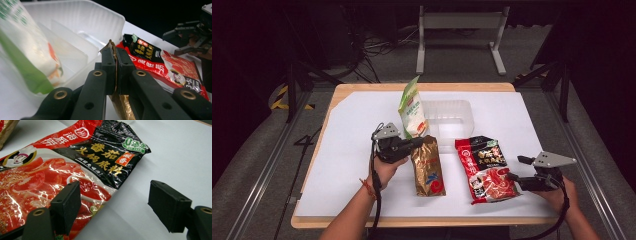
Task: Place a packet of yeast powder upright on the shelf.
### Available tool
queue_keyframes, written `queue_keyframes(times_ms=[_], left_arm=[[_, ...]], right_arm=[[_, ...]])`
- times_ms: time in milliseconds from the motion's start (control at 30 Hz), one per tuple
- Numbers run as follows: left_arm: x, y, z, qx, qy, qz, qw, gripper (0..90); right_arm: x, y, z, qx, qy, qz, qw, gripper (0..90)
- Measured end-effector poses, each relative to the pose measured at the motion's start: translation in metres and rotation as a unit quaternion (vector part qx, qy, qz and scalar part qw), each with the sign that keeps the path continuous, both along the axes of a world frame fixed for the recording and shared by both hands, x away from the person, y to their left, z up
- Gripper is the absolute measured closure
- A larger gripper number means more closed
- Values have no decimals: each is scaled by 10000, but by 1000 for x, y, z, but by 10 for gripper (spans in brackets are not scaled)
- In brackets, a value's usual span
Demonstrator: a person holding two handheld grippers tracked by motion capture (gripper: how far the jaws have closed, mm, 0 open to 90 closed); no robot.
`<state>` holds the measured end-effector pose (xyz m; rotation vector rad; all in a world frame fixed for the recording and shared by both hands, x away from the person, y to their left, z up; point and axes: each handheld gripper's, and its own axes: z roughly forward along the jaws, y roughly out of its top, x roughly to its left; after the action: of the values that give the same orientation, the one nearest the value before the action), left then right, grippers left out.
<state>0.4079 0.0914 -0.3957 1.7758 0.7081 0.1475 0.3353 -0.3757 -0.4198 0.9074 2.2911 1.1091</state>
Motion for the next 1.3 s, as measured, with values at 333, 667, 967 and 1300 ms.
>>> queue_keyframes(times_ms=[333, 667, 967, 1300], left_arm=[[-7, 15, 15, -361, -321, 175, 9987, 871], [-15, 19, 30, -585, -504, 171, 9969, 873], [-18, 17, 46, -778, -671, 201, 9945, 874], [-5, -4, 66, -913, -761, 363, 9922, 874]], right_arm=[[-1, -1, 1, 66, -71, -48, 9999, 264], [-1, -1, 1, 50, -69, -71, 9999, 261], [0, -1, 0, 45, -23, -97, 9999, 258], [0, -2, -1, 45, 7, -144, 9999, 255]])
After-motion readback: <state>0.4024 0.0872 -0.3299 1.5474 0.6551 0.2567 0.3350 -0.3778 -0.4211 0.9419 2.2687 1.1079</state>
